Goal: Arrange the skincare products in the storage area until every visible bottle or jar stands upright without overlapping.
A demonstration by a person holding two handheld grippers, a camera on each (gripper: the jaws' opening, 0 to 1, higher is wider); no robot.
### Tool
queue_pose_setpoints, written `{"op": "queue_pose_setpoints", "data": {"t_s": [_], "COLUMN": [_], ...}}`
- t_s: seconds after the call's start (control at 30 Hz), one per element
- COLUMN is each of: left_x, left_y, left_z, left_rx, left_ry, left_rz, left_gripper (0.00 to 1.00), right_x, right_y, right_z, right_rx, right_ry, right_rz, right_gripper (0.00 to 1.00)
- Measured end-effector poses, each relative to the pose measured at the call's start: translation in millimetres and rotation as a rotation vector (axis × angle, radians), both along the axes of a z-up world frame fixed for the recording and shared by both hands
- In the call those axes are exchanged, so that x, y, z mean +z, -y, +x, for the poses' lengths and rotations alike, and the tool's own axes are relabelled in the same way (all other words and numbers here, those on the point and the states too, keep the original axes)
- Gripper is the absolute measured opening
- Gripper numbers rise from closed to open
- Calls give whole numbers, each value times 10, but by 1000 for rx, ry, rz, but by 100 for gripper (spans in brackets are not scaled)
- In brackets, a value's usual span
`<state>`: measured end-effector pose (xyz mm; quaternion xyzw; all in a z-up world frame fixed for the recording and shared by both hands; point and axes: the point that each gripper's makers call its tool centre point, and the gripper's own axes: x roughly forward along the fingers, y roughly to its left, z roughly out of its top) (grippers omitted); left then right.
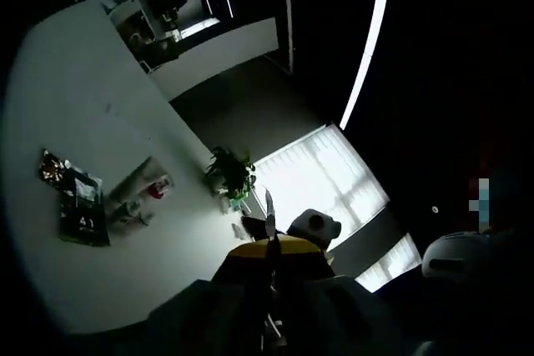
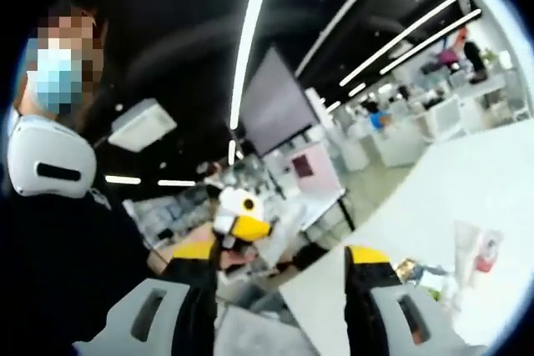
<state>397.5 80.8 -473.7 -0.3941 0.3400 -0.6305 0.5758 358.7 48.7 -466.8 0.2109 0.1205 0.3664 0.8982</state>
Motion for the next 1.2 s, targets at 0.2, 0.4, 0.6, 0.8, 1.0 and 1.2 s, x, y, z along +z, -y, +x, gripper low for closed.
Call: {"op": "queue_pose_setpoints", "data": {"t_s": [0.2, 0.4, 0.6, 0.8, 1.0, 1.2], "left_x": [-253, -477, -706, -977, -1228, -1441], "left_y": [-21, -39, -45, -95, -104, -93], "left_z": [156, 275, 367, 508, 610, 703], "left_rx": [16, 27, 48, 83, 85, 84], "left_ry": [-41, -76, -96, -102, -124, -145], "left_rz": [53, 93, 151, 212, 258, 278], "left_gripper": [0, 0, 0, 0, 0, 0], "right_x": [-253, -419, -545, -671, -777, -847], "right_y": [106, 199, 243, 329, 403, 495], "right_z": [84, 126, 110, 107, 71, 53], "right_rx": [-43, -66, -62, -95, -109, -129], "right_ry": [-12, -35, -47, -67, -105, -117], "right_rz": [-102, -128, -167, -178, -179, -199], "right_gripper": [90, 99, 99, 99, 99, 99]}}
